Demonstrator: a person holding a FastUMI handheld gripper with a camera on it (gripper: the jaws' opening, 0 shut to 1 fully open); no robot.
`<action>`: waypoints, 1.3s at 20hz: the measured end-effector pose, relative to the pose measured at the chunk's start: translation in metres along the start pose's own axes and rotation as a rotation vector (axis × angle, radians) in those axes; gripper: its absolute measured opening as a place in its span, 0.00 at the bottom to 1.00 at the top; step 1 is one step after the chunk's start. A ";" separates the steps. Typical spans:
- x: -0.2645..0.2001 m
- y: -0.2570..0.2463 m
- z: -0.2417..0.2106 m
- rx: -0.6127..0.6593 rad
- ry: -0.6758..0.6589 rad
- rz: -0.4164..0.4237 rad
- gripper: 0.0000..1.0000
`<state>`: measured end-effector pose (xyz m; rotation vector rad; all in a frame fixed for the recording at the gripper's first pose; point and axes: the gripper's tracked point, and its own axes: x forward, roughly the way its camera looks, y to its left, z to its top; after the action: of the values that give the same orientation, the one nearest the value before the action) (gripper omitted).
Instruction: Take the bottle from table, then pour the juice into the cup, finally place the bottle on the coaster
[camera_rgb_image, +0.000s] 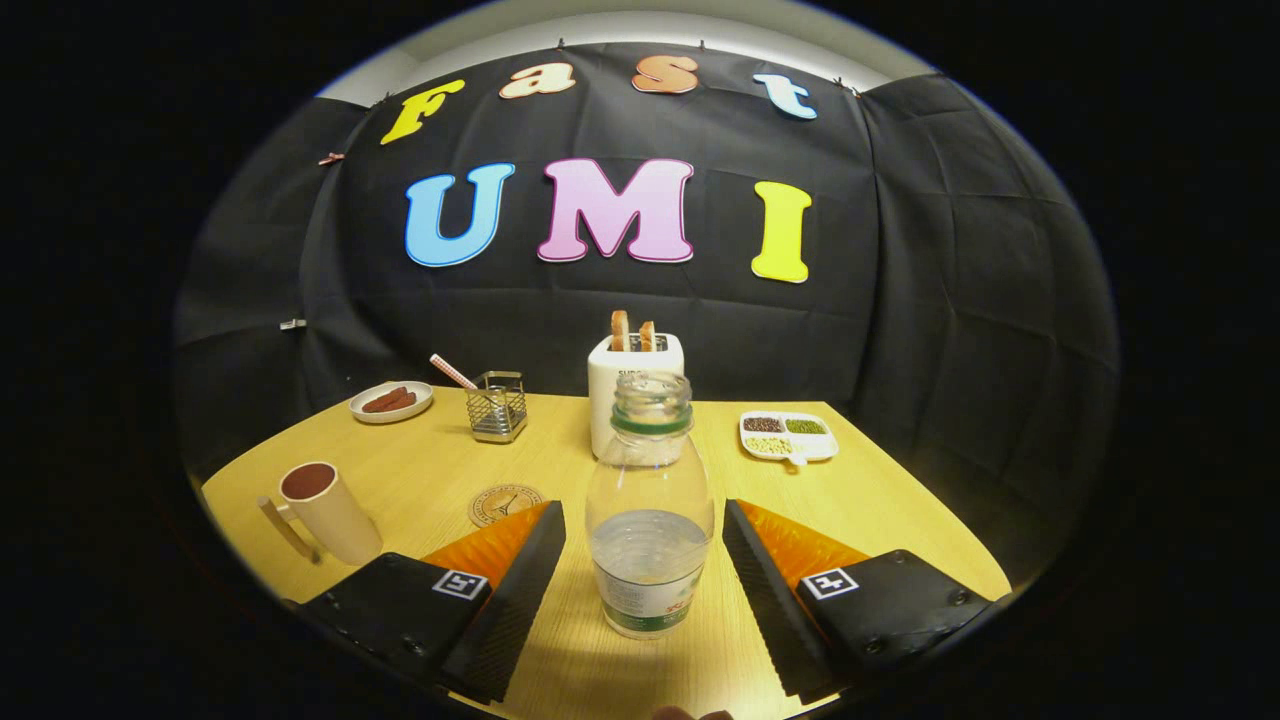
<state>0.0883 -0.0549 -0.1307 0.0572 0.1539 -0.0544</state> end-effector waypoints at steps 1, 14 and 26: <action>0.003 -0.001 -0.004 0.010 0.008 -0.005 0.98; 0.019 -0.001 -0.028 0.043 0.051 0.012 0.97; 0.019 0.002 -0.029 -0.105 0.068 0.044 0.75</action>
<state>0.1032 -0.0523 -0.1619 -0.0429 0.2236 -0.0006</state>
